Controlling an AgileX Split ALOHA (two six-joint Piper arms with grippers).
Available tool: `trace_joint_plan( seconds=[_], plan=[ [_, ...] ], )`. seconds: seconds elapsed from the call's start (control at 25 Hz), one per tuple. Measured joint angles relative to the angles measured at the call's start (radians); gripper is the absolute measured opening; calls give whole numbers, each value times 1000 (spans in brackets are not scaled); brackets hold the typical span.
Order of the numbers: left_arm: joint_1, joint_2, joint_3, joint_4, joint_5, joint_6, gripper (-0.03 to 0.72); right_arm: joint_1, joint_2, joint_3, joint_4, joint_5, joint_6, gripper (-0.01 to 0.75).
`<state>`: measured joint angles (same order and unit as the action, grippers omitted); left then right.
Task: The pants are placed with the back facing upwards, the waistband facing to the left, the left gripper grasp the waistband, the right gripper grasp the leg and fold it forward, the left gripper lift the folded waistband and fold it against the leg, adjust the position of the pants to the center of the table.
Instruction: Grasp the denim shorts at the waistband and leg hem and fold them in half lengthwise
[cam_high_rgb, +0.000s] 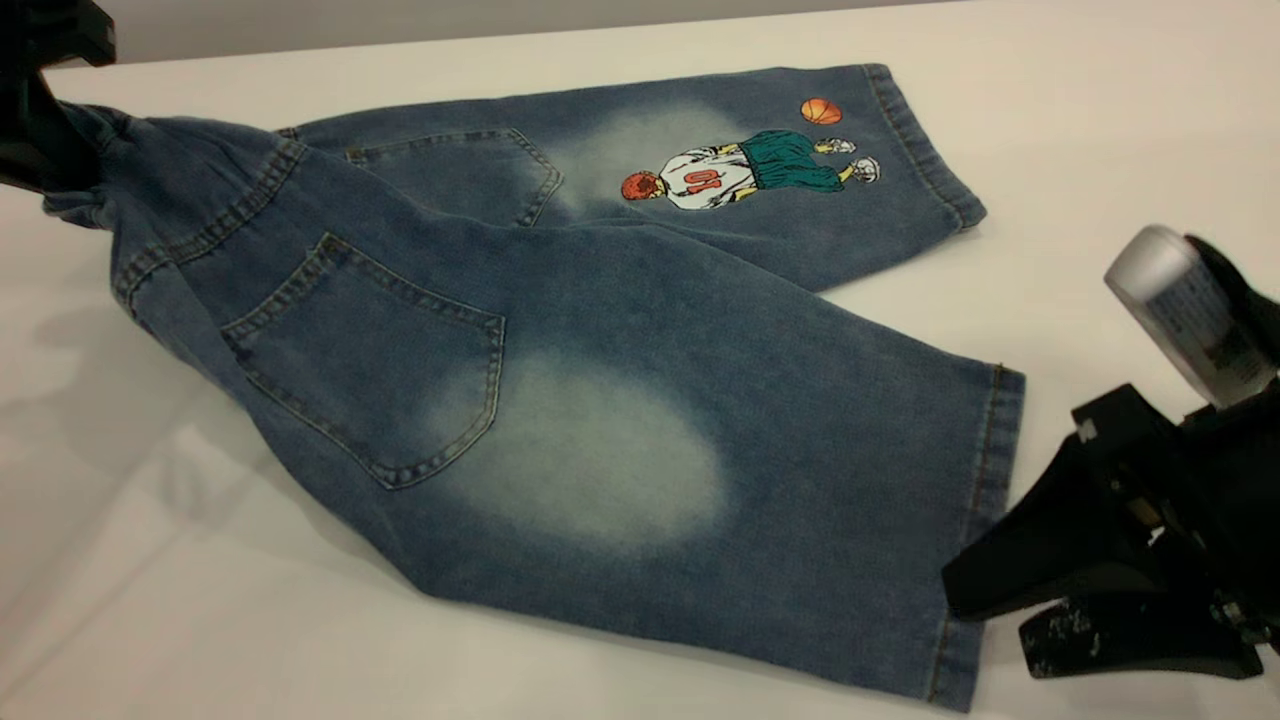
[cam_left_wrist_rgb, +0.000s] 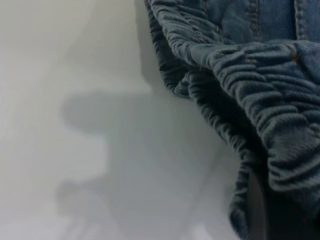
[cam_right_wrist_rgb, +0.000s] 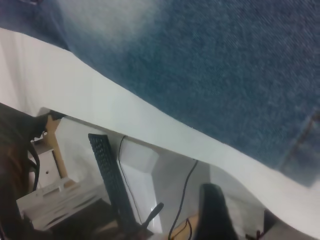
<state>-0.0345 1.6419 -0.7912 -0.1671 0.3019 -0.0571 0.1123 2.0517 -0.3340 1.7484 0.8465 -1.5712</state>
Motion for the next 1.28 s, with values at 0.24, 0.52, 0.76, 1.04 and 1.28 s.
trace_joint_plan(
  seconds=[0.24, 0.52, 0.76, 1.04, 1.28],
  plan=[
    [0, 0, 0, 0, 0, 0, 73, 0, 60, 0, -1, 2, 0, 395],
    [0, 0, 0, -1, 0, 0, 73, 0, 146, -2, -2, 66, 1, 395],
    [0, 0, 0, -1, 1, 0, 73, 0, 200, -3, -2, 89, 1, 395],
    [0, 0, 0, -1, 3, 0, 73, 0, 205, -22, -7, 100, 1, 395],
    [0, 0, 0, -1, 4, 0, 73, 0, 205, -42, -2, 108, 2, 395]
  ],
)
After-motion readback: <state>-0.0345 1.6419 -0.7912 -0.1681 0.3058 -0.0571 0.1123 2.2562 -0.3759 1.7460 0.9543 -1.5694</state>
